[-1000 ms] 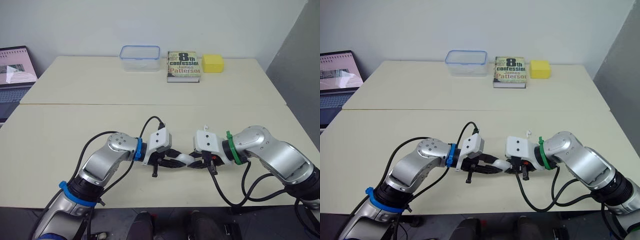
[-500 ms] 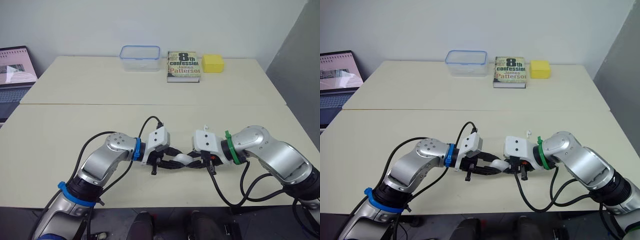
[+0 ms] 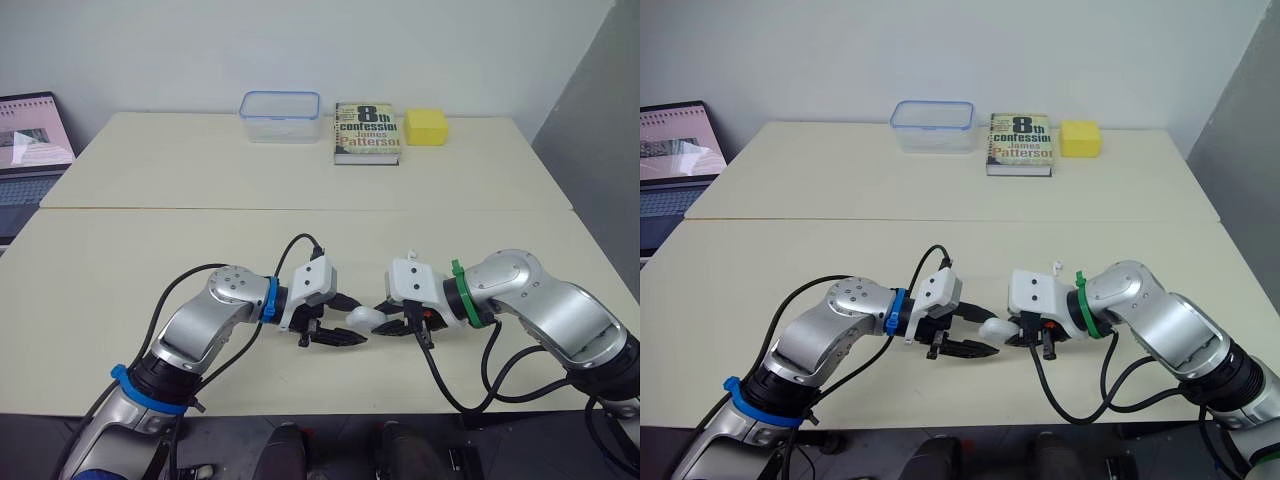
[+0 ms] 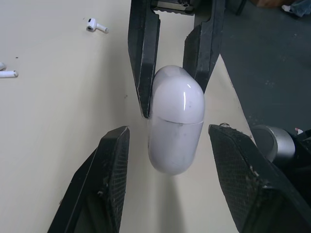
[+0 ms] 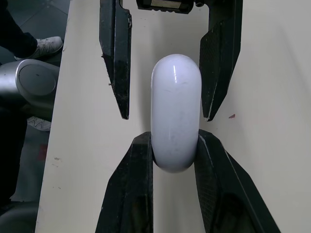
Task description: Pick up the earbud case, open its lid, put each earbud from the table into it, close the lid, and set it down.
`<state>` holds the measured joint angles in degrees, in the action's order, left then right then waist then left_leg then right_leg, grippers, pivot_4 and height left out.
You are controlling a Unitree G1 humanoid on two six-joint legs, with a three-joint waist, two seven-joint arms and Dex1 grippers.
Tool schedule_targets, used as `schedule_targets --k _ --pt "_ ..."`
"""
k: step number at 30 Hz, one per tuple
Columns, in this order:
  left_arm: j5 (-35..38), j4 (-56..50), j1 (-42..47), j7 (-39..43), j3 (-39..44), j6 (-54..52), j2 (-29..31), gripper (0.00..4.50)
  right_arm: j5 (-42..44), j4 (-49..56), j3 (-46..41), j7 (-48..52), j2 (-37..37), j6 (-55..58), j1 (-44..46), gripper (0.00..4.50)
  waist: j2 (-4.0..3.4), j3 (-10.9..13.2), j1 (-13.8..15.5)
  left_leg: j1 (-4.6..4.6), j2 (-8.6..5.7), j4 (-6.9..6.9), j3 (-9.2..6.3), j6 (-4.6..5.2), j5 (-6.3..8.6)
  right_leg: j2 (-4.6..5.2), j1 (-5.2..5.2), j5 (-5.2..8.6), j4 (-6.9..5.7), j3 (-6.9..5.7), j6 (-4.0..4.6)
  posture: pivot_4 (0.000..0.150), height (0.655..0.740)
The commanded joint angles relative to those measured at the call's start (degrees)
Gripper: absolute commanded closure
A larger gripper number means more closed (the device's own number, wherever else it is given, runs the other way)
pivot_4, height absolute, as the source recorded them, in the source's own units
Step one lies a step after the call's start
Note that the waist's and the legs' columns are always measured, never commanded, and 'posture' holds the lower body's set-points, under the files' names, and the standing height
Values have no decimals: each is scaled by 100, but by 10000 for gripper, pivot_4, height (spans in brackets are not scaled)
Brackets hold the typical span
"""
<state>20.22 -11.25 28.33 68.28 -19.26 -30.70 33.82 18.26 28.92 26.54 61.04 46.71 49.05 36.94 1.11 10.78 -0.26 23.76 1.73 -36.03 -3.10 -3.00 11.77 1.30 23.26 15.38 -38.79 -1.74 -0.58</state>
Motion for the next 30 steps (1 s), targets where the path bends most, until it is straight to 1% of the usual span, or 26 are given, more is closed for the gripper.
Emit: schedule_targets --k 1,5,8,11,13,21,28,29,30 --pt "90 -66 29 37 115 71 -17 18001 1 186 -159 51 44 -138 18 37523 0 0 0 0 0 0 0 0 0 0 0 0 0 0 0 1500 7400" --pt "103 -67 30 35 100 49 -42 18001 -7 179 -158 56 47 -172 -4 37523 0 0 0 0 0 0 0 0 0 0 0 0 -1 0 0 1500 7400" --pt "112 -71 22 -63 101 -17 -122 24174 -9 187 -153 51 48 -182 -17 37523 0 0 0 0 0 -1 0 0 0 0 0 0 -1 0 0 1500 7400" --pt "106 -89 10 -82 103 -43 -139 33374 -15 199 -149 58 60 -193 -27 37523 0 0 1 0 0 -1 0 0 0 0 0 0 -1 0 0 1500 7400" --pt "93 -90 1 -80 107 -42 -130 36941 -25 206 -143 68 74 -202 -29 37522 0 0 1 0 0 -1 0 0 0 0 0 0 -2 0 0 1500 7400" --pt "64 -106 -14 -57 78 -60 -100 36942 -15 242 -138 104 96 -149 -23 37522 0 0 0 0 0 -1 0 0 0 0 0 0 -3 0 0 1500 7400" --pt "173 -169 -157 -275 222 -234 -152 36947 -232 124 -267 193 389 -328 86 12336 0 0 0 -1 0 -2 0 0 0 0 0 0 -3 1 0 1500 7400" --pt "227 -203 -226 -288 271 -239 -148 36947 -246 59 -356 240 476 -377 109 9345 0 0 0 -2 0 -2 0 0 0 0 0 0 -5 1 0 1500 7400" --pt "277 -250 -318 -261 316 -190 -136 36947 -260 -9 -451 289 572 -455 125 8835 0 0 0 -2 0 -2 0 0 0 0 0 0 -5 1 0 1500 7400"
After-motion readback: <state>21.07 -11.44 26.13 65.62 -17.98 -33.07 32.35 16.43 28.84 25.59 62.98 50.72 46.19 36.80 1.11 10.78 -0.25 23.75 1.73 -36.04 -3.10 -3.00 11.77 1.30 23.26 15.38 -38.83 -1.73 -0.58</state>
